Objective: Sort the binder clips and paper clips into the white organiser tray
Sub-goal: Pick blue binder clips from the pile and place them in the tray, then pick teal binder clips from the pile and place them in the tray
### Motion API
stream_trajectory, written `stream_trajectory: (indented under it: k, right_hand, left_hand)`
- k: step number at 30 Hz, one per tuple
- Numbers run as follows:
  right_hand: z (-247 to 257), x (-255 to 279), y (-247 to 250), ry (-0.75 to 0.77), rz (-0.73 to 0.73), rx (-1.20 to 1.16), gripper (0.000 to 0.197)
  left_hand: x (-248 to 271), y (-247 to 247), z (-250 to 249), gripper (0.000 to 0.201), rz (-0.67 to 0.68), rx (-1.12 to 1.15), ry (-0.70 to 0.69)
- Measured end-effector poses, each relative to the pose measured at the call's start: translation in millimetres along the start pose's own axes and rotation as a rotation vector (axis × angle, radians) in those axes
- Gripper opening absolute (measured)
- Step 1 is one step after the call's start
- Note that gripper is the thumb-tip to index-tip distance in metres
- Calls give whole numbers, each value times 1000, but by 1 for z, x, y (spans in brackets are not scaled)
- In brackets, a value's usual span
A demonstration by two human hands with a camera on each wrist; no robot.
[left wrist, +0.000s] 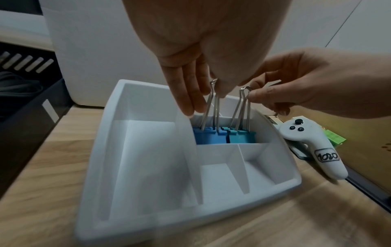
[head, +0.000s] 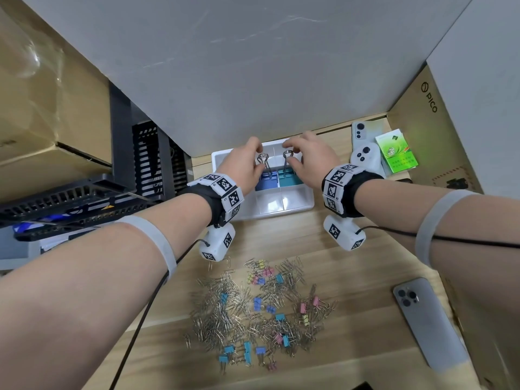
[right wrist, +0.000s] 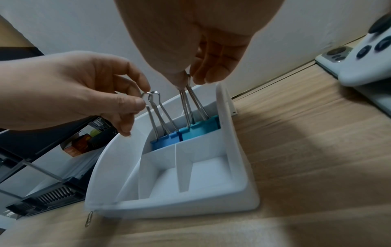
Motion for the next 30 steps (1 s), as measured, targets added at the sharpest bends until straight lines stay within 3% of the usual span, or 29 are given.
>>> stream_trajectory:
  k: [7,16,18,21,23,26,30]
  right_hand:
    - [2,-2,0,6,44,72,24]
    - [9,-8,3,-100,119,-7,27]
    - [9,-7,3,-95,146,23,28]
    - [11,-1,4,-124,157,28,42]
    - [12,3,6,-150,138,-24,50]
    - [11,15,10,-185,91,-84,53]
    - [14,34,15,-147,77,-103,42]
  left_hand:
    - [-7,0,-5,16,-8,4,39]
    - [-11,-7,-13,7,58,171,286]
    - [-8,-6,-12,15,72,189,321]
    - [-3,-1,-5,35,65,108,320]
    - [2,4,1,38,66,92,315]
    - [13,7,14,31,94,75,336]
    - [36,9,25,20,145,16,324]
Point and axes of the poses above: each hand's wrist, its own x-axis away from the middle knuckle, its own y-axis out of the back of the hand, z = x × y, the point moved 1 cm from there along -x, towards the middle knuckle, and after that the axes turned 15 degrees about y, right-handed, at the moved point
